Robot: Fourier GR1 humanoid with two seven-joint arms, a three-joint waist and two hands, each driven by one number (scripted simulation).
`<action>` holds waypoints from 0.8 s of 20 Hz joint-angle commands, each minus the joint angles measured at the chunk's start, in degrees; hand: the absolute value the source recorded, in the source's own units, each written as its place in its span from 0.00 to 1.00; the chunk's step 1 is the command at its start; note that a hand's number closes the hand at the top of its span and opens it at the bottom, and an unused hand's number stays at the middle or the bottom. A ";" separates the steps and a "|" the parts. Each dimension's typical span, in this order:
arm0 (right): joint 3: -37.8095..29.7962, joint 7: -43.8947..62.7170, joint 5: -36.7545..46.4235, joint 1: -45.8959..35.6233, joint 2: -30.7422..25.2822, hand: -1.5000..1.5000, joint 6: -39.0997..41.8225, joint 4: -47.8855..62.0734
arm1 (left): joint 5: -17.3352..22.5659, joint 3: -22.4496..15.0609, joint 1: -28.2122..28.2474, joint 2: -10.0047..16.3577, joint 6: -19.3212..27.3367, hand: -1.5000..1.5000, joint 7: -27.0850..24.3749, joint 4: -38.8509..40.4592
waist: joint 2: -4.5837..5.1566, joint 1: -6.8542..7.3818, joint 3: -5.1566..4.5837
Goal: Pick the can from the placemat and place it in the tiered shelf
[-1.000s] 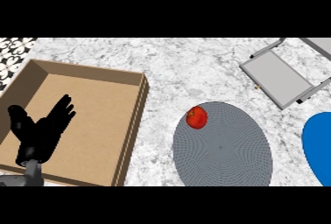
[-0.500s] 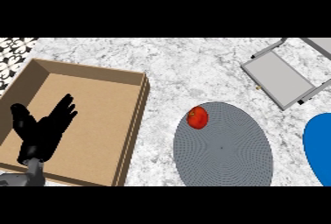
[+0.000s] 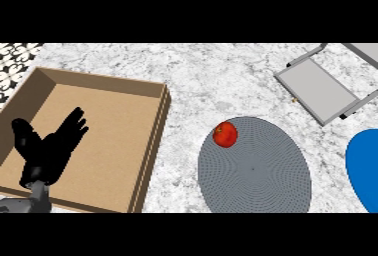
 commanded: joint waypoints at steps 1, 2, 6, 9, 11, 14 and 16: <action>-2.00 2.59 -0.76 -0.54 -0.07 0.00 -6.89 -1.78 | -1.67 -1.79 1.59 -3.62 0.52 0.50 -3.15 5.97 | 0.96 -0.58 -1.32; -3.34 1.45 -1.70 0.27 -0.73 0.00 -9.41 -1.34 | -1.50 -1.88 0.66 -3.68 0.64 0.50 -2.13 6.28 | 1.23 -0.47 -1.28; -5.18 1.07 -3.39 0.49 -0.68 0.00 -13.38 -2.36 | -0.61 -1.34 1.26 -3.32 -0.04 0.50 -1.43 4.58 | 0.92 -0.46 -1.27; -8.14 -1.11 -7.09 0.13 0.91 0.00 -18.82 -5.17 | -1.50 -1.90 -0.68 -3.32 1.76 0.50 1.11 3.57 | 0.88 -0.74 -1.21; -9.57 -2.87 -8.68 1.73 0.87 0.00 -21.73 -6.02 | -0.69 -0.68 1.04 -2.57 -0.48 0.50 -1.92 4.84 | 0.89 -0.74 -1.25; -10.81 -2.10 -9.72 -0.81 -0.26 0.00 -23.25 -7.28 | -2.27 -3.01 1.84 -3.92 2.23 0.50 0.87 1.54 | 0.67 -0.58 -1.23; -10.49 -1.17 -8.83 -0.47 0.24 0.00 -26.38 -9.58 | -2.35 -2.23 3.24 -4.46 1.38 0.50 -2.64 4.23 | 0.56 -1.08 -1.32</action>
